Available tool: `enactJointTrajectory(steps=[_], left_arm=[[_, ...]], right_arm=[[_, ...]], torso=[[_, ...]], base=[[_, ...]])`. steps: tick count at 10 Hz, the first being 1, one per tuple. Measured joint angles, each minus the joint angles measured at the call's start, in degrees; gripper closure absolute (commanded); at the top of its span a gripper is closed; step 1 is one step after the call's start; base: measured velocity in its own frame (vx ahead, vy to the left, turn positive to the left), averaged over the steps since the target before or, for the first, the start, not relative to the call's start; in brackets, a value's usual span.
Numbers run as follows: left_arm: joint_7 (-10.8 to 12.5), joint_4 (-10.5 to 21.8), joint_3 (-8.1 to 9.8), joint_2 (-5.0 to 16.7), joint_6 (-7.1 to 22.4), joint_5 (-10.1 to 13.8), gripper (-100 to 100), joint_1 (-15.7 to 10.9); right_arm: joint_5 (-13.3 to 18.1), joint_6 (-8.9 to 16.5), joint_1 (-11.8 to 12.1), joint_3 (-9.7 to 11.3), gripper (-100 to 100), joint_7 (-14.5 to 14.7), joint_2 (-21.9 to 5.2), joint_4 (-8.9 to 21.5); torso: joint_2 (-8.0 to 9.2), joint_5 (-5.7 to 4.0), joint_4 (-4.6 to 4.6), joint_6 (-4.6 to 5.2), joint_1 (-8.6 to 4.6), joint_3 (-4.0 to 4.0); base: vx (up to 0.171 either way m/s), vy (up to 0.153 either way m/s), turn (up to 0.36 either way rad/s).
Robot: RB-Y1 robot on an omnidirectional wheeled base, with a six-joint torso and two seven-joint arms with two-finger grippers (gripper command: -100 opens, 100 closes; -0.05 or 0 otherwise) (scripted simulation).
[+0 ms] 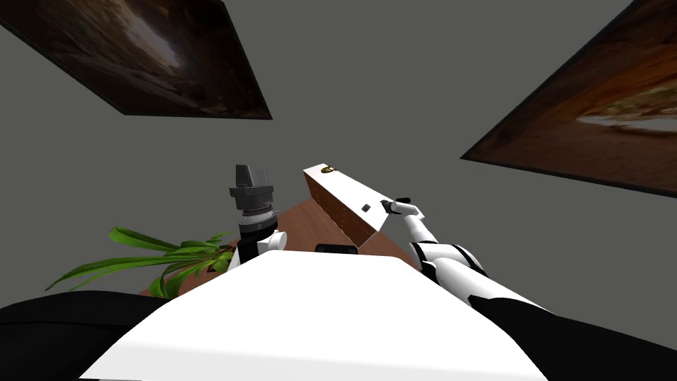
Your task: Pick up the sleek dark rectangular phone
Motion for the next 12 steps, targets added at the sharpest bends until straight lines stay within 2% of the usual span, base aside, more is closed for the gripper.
enactJointTrajectory(steps=[1,2,3,6,9,12], left_arm=[[0.0,0.0,0.01,0.0,0.0,0.0,0,0.0],[0.0,0.0,0.00,0.0,0.0,0.0,0,0.0],[0.0,0.0,0.00,0.0,0.0,0.0,0,0.0],[0.0,0.0,0.00,0.0,0.0,0.0,0,0.0],[0.0,0.0,0.01,0.0,0.0,0.0,0,0.0],[0.0,0.0,0.01,0.0,0.0,0.0,0,0.0]], right_arm=[[-0.2,1.1,-0.5,0.2,-100,0.7,0.0,1.1],[-1.2,2.3,-1.8,0.6,-100,2.1,-0.4,3.7],[-1.2,3.8,-1.7,0.8,-100,2.4,-0.4,3.5],[-2.3,8.4,-3.3,1.9,-100,4.3,-0.8,6.1],[-4.0,11.0,-5.6,2.6,-100,7.4,-1.2,11.0],[-5.2,15.3,-7.7,4.0,-100,9.8,-1.3,14.9]], torso=[[0.01,-0.01,-0.01,0.07,-0.01,0.00],[-0.03,0.00,-0.01,0.02,0.00,-0.02],[0.00,0.00,-0.01,0.07,0.01,-0.01],[0.00,0.00,0.00,0.03,0.00,0.00],[0.03,-0.01,-0.01,0.09,-0.02,0.01],[0.01,-0.02,-0.01,0.10,-0.04,0.00]], base=[[0.030,-0.023,0.198],[0.026,-0.022,0.148],[0.025,-0.026,0.290],[0.019,-0.031,0.150],[0.016,-0.032,0.190],[0.020,-0.041,0.199]])
